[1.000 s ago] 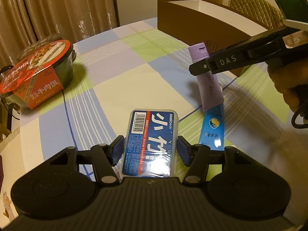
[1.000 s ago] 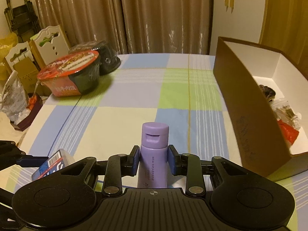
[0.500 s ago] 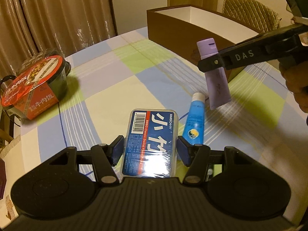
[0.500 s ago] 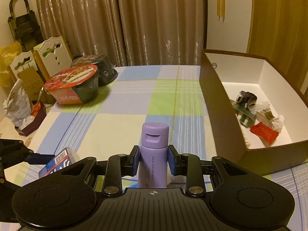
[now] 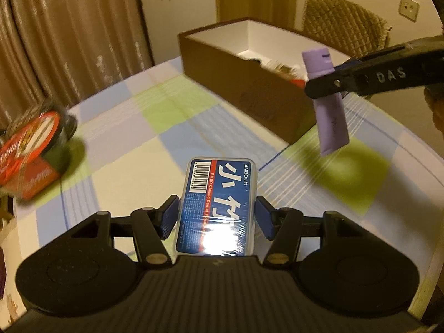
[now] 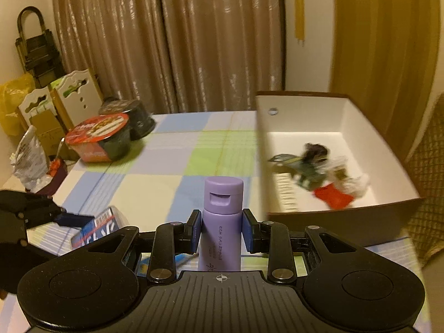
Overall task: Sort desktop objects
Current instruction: 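Carry the floss box and lavender tube over the brown box with both grippers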
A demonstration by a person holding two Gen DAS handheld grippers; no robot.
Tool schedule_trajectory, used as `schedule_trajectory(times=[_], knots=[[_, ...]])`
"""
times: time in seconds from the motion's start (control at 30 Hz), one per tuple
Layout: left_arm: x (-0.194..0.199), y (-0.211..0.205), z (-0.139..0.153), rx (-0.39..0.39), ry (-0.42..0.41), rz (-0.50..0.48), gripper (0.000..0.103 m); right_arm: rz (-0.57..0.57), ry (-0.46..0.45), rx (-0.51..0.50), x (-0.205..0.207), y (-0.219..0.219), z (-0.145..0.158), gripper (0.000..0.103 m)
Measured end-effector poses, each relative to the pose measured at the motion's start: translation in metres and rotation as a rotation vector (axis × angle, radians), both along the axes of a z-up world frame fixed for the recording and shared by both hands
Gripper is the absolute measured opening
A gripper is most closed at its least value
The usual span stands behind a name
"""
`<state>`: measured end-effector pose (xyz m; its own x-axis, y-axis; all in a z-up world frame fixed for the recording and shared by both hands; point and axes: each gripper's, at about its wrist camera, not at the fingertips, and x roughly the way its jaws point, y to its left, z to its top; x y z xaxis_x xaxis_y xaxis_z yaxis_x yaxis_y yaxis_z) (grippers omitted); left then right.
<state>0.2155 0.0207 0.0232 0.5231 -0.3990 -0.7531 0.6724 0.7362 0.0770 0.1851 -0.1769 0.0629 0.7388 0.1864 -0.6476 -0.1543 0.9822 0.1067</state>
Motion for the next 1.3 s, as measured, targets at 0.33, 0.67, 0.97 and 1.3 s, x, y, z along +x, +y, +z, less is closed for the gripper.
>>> schedule_trajectory(times=[0.33, 0.67, 0.97, 1.3], knots=[[-0.003, -0.059, 0.028, -0.033, -0.056, -0.055, 0.054, -0.077, 0.002, -0.023, -0.025, -0.068, 0.008, 0.03], [-0.017, -0.118, 0.044, -0.037, -0.097, -0.057, 0.054, -0.041, -0.023, -0.012, -0.035, -0.123, 0.017, 0.03], [-0.019, -0.146, 0.057, -0.043, -0.108, -0.078, 0.054, -0.041, -0.043, -0.017, -0.038, -0.149, 0.027, 0.03], [-0.001, -0.15, 0.054, -0.088, -0.102, -0.161, 0.054, -0.142, -0.03, -0.034, -0.039, -0.147, 0.04, 0.03]])
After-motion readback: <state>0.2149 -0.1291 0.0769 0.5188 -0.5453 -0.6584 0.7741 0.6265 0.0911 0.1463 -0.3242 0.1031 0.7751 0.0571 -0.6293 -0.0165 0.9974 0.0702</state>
